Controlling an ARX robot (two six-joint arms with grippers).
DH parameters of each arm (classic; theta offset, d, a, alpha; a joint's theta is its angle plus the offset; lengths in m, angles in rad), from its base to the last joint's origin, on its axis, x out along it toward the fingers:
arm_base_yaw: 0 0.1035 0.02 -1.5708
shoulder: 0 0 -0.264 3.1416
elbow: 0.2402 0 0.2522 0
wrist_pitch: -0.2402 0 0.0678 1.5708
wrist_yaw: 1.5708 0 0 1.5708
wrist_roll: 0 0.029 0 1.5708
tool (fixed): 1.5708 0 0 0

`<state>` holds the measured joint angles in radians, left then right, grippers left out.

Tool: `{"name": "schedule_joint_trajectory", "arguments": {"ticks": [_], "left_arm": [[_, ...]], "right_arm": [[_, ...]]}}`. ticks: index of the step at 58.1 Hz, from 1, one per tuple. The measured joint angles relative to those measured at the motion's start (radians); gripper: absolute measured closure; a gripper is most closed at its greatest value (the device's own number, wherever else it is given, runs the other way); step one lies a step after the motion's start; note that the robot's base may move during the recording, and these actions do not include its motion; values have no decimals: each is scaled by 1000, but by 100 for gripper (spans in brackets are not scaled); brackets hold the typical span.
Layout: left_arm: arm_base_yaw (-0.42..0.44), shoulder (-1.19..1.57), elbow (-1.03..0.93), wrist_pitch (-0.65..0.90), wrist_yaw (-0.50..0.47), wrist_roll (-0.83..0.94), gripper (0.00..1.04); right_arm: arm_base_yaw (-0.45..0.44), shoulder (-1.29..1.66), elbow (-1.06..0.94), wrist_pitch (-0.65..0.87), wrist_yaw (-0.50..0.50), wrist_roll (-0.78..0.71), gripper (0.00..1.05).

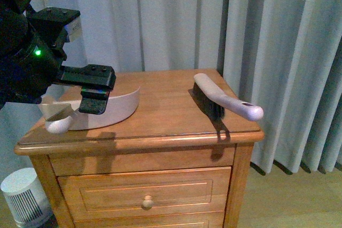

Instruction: Clean up trash

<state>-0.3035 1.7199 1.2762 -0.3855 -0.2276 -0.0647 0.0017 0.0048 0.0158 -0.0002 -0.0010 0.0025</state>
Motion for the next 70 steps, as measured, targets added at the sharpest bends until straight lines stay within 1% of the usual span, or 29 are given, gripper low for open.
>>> {"name": "schedule_joint_trajectory", "arguments": {"ticks": [15,29,47,70], "left_arm": [[0,72,55,-8,-9,0,8],[5,114,66,-7,-9,0,8],[39,140,66,18,-14,19,8],[42,166,66,31,-13,42,8]], "right_arm": [[0,0,0,0,0,0,7],[0,0,0,0,0,0,7],[0,0,0,0,0,0,7],[0,0,0,0,0,0,7]]}}
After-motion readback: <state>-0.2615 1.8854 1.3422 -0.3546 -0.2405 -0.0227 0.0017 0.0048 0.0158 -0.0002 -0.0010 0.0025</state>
